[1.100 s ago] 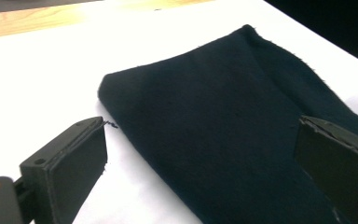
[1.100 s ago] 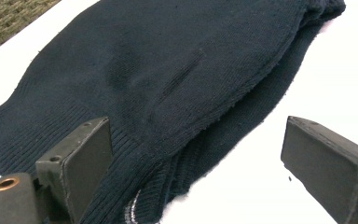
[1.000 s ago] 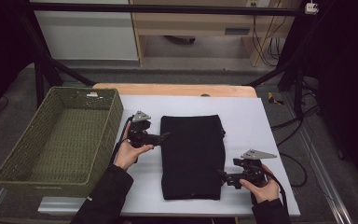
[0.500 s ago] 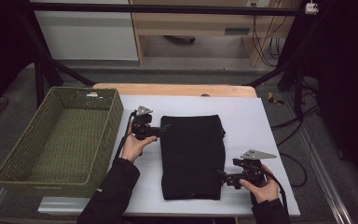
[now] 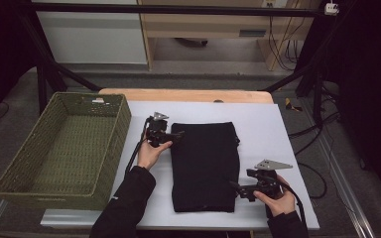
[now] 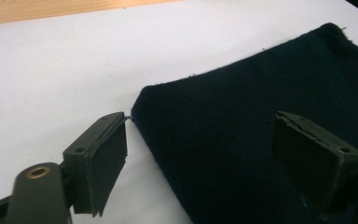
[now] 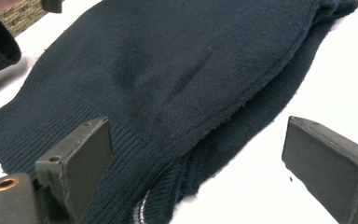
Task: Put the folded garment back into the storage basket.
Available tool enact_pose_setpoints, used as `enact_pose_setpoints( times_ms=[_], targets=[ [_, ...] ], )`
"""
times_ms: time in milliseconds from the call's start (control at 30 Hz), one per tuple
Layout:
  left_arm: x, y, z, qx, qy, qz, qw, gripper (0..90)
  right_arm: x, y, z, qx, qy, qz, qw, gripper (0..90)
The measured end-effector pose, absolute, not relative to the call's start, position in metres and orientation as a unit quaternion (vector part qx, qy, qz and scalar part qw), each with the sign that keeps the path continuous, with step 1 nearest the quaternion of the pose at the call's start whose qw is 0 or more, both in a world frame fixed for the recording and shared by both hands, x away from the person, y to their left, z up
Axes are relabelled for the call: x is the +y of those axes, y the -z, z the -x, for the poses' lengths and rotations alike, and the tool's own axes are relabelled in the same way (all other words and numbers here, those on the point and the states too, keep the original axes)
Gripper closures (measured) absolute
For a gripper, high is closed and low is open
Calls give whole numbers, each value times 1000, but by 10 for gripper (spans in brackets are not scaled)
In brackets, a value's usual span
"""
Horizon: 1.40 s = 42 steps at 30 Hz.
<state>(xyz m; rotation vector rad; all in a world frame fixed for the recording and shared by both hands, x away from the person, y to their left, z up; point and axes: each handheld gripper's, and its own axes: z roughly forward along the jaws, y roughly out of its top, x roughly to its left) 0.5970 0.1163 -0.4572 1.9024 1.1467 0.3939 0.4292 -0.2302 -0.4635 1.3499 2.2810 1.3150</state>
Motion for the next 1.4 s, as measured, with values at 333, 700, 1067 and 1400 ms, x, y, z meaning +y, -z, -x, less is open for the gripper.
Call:
enact_pose_setpoints(
  times_ms=[333, 700, 1067, 1400],
  targets=[
    [115, 473, -607, 481, -157, -758, 412, 337, -224, 467, -429, 777, -434, -449, 83, 76],
    [108, 481, -615, 489, -141, -761, 402, 444, -221, 468, -429, 781, -430, -447, 79, 73],
    [107, 482, -612, 488, -138, -760, 407, 605, -215, 475, -428, 787, -405, -459, 73, 49],
    [105, 484, -609, 462, -145, -769, 417, 713, -204, 481, -423, 800, -387, -454, 67, 41]
  ],
)
